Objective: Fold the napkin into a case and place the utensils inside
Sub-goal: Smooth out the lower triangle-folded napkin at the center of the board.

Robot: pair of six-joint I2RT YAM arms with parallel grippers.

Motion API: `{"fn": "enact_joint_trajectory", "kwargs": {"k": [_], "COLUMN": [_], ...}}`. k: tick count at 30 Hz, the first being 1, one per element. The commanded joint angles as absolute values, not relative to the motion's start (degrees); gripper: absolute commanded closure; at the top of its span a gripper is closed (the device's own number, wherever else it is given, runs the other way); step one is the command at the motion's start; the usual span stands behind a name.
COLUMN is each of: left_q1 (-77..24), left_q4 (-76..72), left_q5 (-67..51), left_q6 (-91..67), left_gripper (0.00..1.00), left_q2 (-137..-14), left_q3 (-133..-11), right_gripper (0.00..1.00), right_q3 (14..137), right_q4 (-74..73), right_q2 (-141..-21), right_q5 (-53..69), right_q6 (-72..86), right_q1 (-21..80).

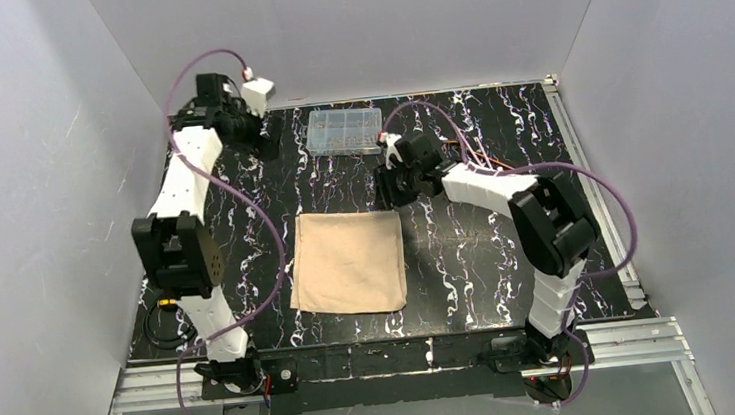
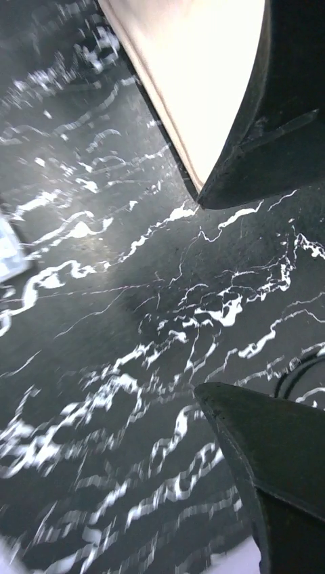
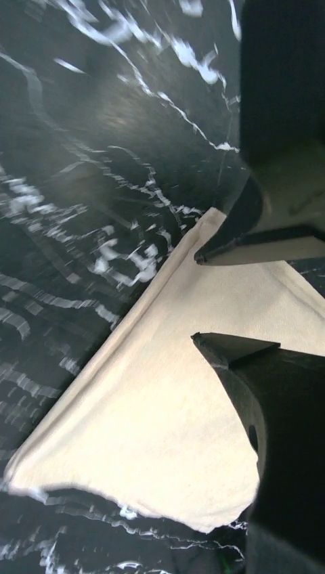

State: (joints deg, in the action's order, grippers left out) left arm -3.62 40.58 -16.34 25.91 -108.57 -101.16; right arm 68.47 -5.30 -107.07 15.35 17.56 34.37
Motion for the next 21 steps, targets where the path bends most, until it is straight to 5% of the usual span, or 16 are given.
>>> {"fn": "enact_joint_trajectory", "kwargs": {"k": [1, 3, 9, 12, 21], "left_q1": [-2.0, -0.7, -2.2, -2.5, -7.6], "left_q4": [46.6, 45.4, 48.6, 49.7, 49.3], "left_q5": [-23.1, -31.2, -41.5, -41.6, -37.2], "left_q6": [22.1, 22.5, 40.8, 53.0, 78.3], "left_gripper": [0.01, 0.02, 0.12, 0.1, 0.09], "left_q2": [-95.7, -90.5, -75.5, -65.5, -46.4], "left_q3": [-104.2, -97.0, -71.4, -58.3, -34.4], "right_gripper": [0.36, 0.03, 0.01, 0.01, 0.01], "right_q3": [77.5, 75.5, 69.6, 64.4, 50.2], "right_q4": [-13.1, -9.3, -5.6, -11.1, -19.2], "right_q2": [-96.3, -92.2, -85.9, -80.1, -71.3], "right_q5": [3.3, 3.9, 7.0, -4.8, -11.1], "right_q6": [6.7, 6.9, 10.1, -4.2, -19.8], "right_q1": [40.6, 41.0, 39.1, 50.2, 68.4]}}
